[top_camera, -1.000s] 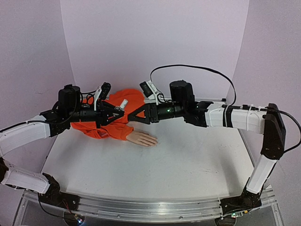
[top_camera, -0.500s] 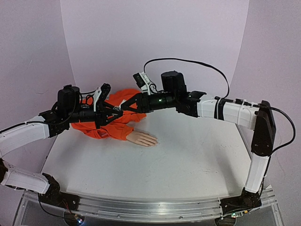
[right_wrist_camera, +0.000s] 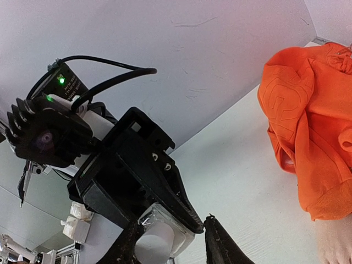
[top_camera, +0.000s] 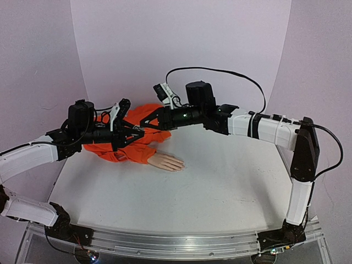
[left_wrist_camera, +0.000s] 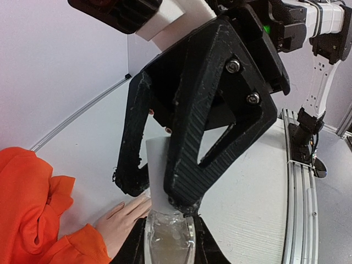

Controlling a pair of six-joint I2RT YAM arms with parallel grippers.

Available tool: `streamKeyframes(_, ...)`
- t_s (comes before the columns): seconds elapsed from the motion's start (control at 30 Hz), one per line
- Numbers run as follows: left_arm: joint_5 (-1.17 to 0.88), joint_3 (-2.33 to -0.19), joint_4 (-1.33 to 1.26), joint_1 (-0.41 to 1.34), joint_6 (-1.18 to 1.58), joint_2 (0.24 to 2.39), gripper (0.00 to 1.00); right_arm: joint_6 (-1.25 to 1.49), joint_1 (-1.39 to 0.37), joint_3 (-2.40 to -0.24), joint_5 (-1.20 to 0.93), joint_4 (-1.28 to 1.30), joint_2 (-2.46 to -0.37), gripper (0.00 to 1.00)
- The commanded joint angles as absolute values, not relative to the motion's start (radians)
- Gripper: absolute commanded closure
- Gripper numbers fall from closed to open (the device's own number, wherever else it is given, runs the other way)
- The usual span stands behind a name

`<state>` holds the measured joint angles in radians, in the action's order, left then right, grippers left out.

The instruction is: Paint the nails

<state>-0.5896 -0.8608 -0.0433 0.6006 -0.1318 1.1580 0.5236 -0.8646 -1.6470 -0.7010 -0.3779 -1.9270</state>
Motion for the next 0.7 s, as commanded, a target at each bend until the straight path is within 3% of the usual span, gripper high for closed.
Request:
streamKeyframes(0.0,-0.588,-0.869,-0.076,0.606,-0.147,1.153,1.00,0.517,-0.868,-1.695,-0.713,-0.410,-1.927,0.67)
streamKeyframes(0.3,-0.569,-0.867,-0.071,0.606,-0.149,1.162,1.00,0.513,-0.869,-1.677,-0.720,-0.411,-1.908,0.94)
streamKeyframes(0.67,-0.556,-0.866,-0.065,0.606,-0.149,1.170,1.00,0.481,-0.868,-1.610,-0.659,-0.411,-1.829,1.00)
